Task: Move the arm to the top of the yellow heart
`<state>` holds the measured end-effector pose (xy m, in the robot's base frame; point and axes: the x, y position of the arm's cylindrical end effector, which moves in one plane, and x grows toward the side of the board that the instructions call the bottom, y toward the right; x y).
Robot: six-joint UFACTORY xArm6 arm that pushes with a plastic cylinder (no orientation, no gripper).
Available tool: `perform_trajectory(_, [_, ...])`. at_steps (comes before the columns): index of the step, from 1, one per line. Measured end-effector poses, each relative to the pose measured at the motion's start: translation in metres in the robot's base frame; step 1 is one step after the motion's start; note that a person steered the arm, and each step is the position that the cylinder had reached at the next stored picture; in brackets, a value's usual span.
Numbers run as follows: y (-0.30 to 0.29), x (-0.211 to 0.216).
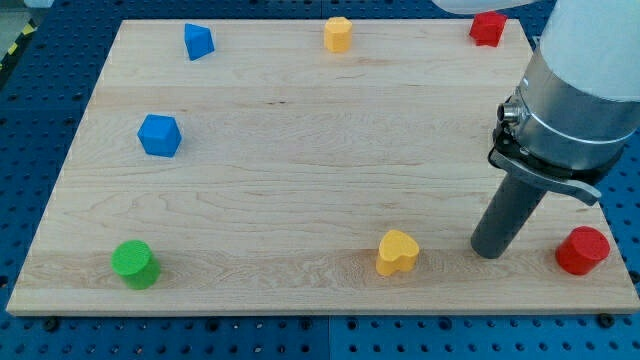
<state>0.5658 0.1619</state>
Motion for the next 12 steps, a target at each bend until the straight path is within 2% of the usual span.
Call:
perform_trajectory(5, [-0.002, -0.002])
perform_trajectory(7, [-0.001, 0.049])
perform_trajectory(8, [-0.006, 0.053])
perform_trajectory(12, [-0.043, 0.047])
